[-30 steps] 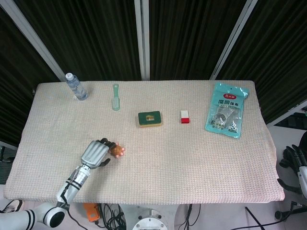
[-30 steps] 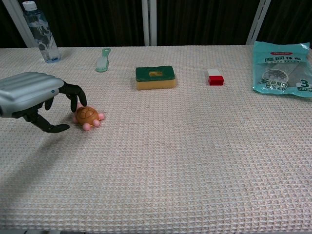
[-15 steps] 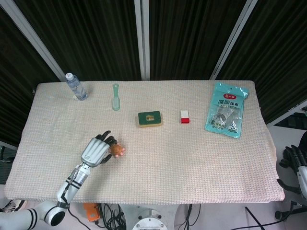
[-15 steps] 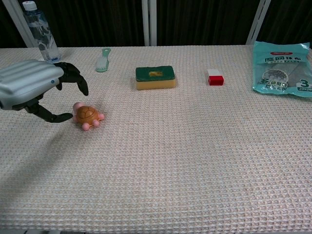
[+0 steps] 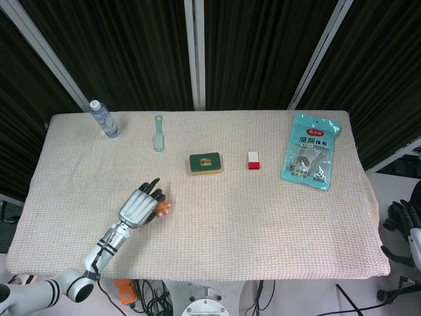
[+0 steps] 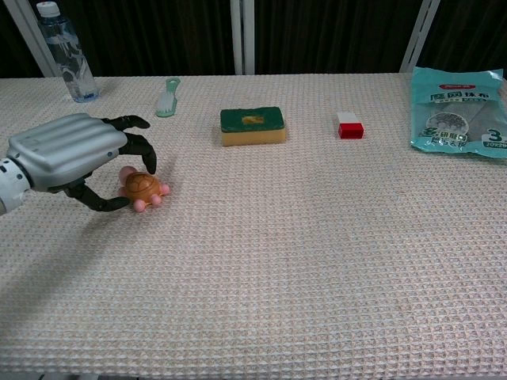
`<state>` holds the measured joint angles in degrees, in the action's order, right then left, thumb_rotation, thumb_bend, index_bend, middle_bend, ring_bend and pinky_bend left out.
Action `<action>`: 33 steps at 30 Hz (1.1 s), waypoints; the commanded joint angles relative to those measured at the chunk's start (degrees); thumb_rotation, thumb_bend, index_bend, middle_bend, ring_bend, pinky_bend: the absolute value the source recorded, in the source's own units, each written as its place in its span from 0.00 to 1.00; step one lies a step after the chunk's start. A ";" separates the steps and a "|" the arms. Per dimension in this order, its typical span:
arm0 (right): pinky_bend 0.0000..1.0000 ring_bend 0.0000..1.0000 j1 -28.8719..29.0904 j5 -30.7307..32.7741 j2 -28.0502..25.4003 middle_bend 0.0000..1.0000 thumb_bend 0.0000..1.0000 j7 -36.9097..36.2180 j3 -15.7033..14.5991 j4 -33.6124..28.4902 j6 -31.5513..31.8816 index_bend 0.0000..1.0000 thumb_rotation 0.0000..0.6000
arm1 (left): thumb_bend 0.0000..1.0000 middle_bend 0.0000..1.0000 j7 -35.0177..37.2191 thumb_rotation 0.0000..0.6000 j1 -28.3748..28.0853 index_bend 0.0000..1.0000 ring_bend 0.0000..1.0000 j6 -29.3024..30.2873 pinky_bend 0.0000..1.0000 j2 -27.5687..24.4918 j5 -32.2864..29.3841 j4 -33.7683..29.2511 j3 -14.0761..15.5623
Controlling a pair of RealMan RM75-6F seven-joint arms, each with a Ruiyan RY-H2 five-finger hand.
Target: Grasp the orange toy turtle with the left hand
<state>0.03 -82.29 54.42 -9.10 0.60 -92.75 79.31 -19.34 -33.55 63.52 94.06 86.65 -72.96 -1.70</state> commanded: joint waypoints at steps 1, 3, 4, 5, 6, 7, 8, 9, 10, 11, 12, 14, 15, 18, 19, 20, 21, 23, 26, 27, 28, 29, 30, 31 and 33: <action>0.00 0.00 0.04 0.04 0.02 0.00 0.11 -0.01 -0.01 0.03 -0.09 0.00 1.00 | 0.27 0.34 0.38 1.00 -0.36 0.39 0.04 -0.38 0.26 0.57 0.23 0.93 0.07; 0.00 0.00 0.02 0.17 -0.02 0.00 0.11 -0.03 0.03 0.05 -0.09 0.00 1.00 | 0.28 0.38 1.13 1.00 -0.60 0.42 0.04 -0.62 0.27 1.06 0.41 1.79 0.13; 0.00 0.00 0.00 0.23 -0.03 0.00 0.11 -0.06 0.04 0.08 -0.09 0.00 1.00 | 0.28 0.41 1.46 1.00 -0.65 0.45 0.05 -0.51 0.28 1.30 0.57 2.22 0.13; 0.00 0.00 0.00 0.29 -0.04 0.00 0.11 -0.10 0.06 0.11 -0.11 0.00 1.00 | 0.28 0.44 1.85 1.00 -0.65 0.48 0.07 -0.23 0.29 1.58 0.74 2.67 0.09; 0.00 0.00 0.01 0.36 -0.02 0.00 0.11 -0.10 0.06 0.16 -0.18 0.00 1.00 | 0.28 0.47 2.31 1.00 -0.61 0.52 0.10 0.13 0.31 1.97 0.88 3.28 0.04; 0.00 0.00 0.03 0.42 0.00 0.00 0.11 -0.10 0.06 0.19 -0.26 0.00 1.00 | 0.29 0.51 2.56 1.00 -0.57 0.56 0.14 0.14 0.33 2.21 0.76 3.62 -0.01; 0.00 0.00 0.06 0.47 0.03 0.00 0.11 -0.13 0.05 0.24 -0.38 0.00 1.00 | 0.29 0.54 2.60 1.00 -0.51 0.59 0.16 -0.22 0.34 2.36 0.32 3.76 -0.04; 0.00 0.00 0.11 0.52 0.08 0.00 0.11 -0.20 0.03 0.30 -0.55 0.00 1.00 | 0.30 0.57 2.44 1.00 -0.49 0.62 0.19 -0.92 0.37 2.42 -0.35 3.66 -0.07; 0.00 0.00 0.16 0.53 0.12 0.00 0.11 -0.23 0.01 0.34 -0.67 0.00 1.00 | 0.31 0.60 2.29 1.00 -0.48 0.65 0.22 -1.23 0.38 2.45 -0.69 3.58 -0.10; 0.00 0.00 0.19 0.54 0.18 0.00 0.11 -0.24 -0.01 0.39 -0.78 0.00 1.00 | 0.31 0.61 2.14 1.00 -0.44 0.66 0.24 -1.45 0.40 2.51 -0.97 3.55 -0.11; 0.00 0.00 0.24 0.55 0.24 0.00 0.11 -0.24 -0.03 0.44 -0.90 0.00 1.00 | 0.31 0.63 1.96 1.00 -0.36 0.68 0.27 -1.63 0.41 2.57 -1.29 3.54 -0.12; 0.00 0.00 0.26 0.60 0.26 0.00 0.11 -0.22 -0.07 0.49 -1.02 0.00 1.00 | 0.32 0.66 1.78 1.00 -0.20 0.72 0.31 -1.47 0.43 2.79 -1.53 3.66 -0.18; 0.00 0.00 0.25 0.65 0.25 0.00 0.11 -0.23 -0.07 0.52 -1.05 0.00 1.00 | 0.32 0.68 1.78 1.00 -0.11 0.73 0.33 -1.15 0.43 2.97 -1.48 3.84 -0.23; 0.00 0.00 0.23 0.72 0.21 0.00 0.11 -0.21 -0.04 0.52 -1.03 0.00 1.00 | 0.34 0.71 1.93 1.00 0.00 0.77 0.37 -0.19 0.45 3.38 -1.15 4.35 -0.44; 0.00 0.00 0.22 0.72 0.18 0.00 0.11 -0.21 -0.04 0.51 -1.00 0.00 1.00 | 0.34 0.72 1.95 1.00 0.02 0.78 0.38 -0.01 0.45 3.49 -1.12 4.45 -0.49; 0.00 0.00 0.20 0.71 0.17 0.00 0.11 -0.21 -0.04 0.49 -0.96 0.00 1.00 | 0.34 0.73 1.99 1.00 0.07 0.79 0.39 0.11 0.45 3.57 -1.13 4.50 -0.52; 0.00 0.00 0.20 0.71 0.16 0.00 0.11 -0.21 -0.04 0.47 -0.95 0.00 1.00 | 0.34 0.73 2.08 1.00 0.10 0.79 0.39 0.11 0.45 3.58 -1.21 4.46 -0.54; 0.00 0.00 0.21 0.70 0.14 0.00 0.11 -0.19 -0.02 0.42 -0.94 0.00 1.00 | 0.34 0.72 2.31 1.00 0.17 0.78 0.39 0.04 0.44 3.46 -1.36 4.19 -0.54; 0.00 0.00 0.20 0.75 0.10 0.00 0.11 -0.21 -0.01 0.40 -0.94 0.00 1.00 | 0.30 0.58 2.28 1.00 0.20 0.60 0.31 -0.62 0.41 2.24 -1.39 2.81 -0.06; 0.00 0.00 0.20 0.75 0.07 0.00 0.11 -0.20 -0.01 0.36 -0.95 0.00 1.00 | 0.28 0.49 2.45 1.00 0.29 0.49 0.25 -0.59 0.38 1.57 -1.39 1.85 0.01; 0.00 0.00 0.20 0.73 0.04 0.00 0.11 -0.21 0.01 0.31 -0.92 0.00 1.00 | 0.26 0.38 2.63 1.00 0.45 0.38 0.18 -0.28 0.33 1.07 -1.29 1.15 0.05; 0.00 0.00 0.20 0.71 -0.02 0.00 0.11 -0.21 0.03 0.24 -0.85 0.00 1.00 | 0.26 0.29 2.70 1.00 0.70 0.30 0.13 0.18 0.29 0.56 -1.21 0.48 0.09; 0.00 0.00 0.16 0.66 -0.12 0.00 0.11 -0.23 0.07 0.10 -0.71 0.00 1.00 | 0.25 0.19 2.56 1.00 1.22 0.21 0.07 0.96 0.24 -0.16 -1.23 -0.45 0.15; 0.00 0.00 0.12 0.61 -0.20 0.00 0.11 -0.22 0.08 0.01 -0.58 0.00 1.00 | 0.25 0.11 2.27 1.00 1.71 0.16 0.03 1.65 0.20 -0.72 -1.34 -1.15 0.19; 0.00 0.00 0.07 0.50 -0.36 0.00 0.11 -0.03 0.08 -0.25 -0.37 0.00 1.00 | 0.24 0.02 1.35 1.00 3.12 0.10 0.00 3.52 0.14 -2.16 -1.87 -2.81 0.20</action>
<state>0.12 -81.76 54.09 -9.15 0.68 -92.98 78.92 -17.28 -31.61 65.60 93.16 85.17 -74.41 -1.59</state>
